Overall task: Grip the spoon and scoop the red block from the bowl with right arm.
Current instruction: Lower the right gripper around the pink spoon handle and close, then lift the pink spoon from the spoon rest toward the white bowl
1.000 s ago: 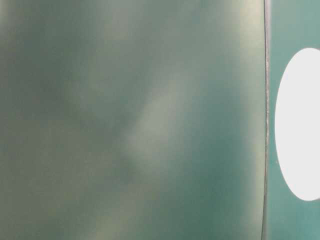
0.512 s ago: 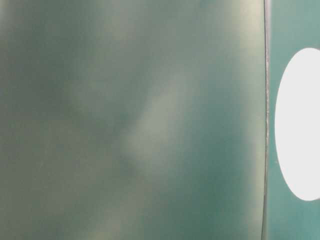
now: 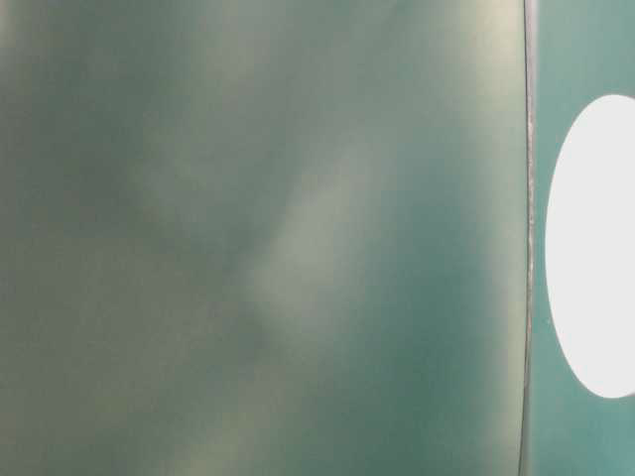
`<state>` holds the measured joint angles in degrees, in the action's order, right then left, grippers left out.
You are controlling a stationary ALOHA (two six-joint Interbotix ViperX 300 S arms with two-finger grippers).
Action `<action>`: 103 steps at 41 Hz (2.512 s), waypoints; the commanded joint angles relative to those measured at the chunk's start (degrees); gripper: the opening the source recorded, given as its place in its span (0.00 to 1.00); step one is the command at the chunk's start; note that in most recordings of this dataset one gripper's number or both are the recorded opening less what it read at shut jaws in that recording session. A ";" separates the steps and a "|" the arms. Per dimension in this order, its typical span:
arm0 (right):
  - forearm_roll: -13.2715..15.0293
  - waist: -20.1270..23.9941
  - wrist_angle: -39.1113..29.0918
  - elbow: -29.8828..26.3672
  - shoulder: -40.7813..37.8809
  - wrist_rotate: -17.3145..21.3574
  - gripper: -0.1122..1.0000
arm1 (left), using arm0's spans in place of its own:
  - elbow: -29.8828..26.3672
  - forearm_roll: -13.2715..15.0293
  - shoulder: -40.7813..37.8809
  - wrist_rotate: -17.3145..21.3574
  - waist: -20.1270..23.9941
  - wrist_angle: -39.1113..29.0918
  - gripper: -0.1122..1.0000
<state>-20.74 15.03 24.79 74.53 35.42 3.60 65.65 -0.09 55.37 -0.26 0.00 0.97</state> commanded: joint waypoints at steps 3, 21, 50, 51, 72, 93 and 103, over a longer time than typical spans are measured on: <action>-2.46 3.52 7.29 0.79 -4.75 -0.09 0.58 | -1.49 -0.09 -0.62 0.00 0.09 -0.09 0.10; -6.50 10.02 21.01 4.31 -18.37 -0.09 0.58 | -1.32 -0.09 -0.53 0.18 0.18 -0.18 0.10; -7.65 13.36 27.25 3.52 -30.59 -0.18 0.58 | -1.05 -0.18 -1.67 0.53 0.18 -0.26 0.10; -8.00 13.36 27.16 3.52 -30.59 -0.18 0.58 | -1.14 -0.18 -1.76 0.53 0.09 -0.26 0.10; -9.76 13.36 23.73 2.81 -31.20 -0.26 0.57 | -0.97 -0.26 -1.85 0.88 0.09 -0.35 0.10; -9.84 13.71 23.38 2.99 -31.20 -0.97 0.57 | -1.05 -0.35 -1.76 0.88 0.09 -0.79 0.10; -9.76 13.80 23.38 2.90 -31.20 -2.81 0.56 | -1.05 -0.35 -1.76 0.88 0.18 -0.88 0.10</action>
<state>-30.50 28.48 47.90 77.96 3.87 1.23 65.65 -0.26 53.96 0.53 0.09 -0.18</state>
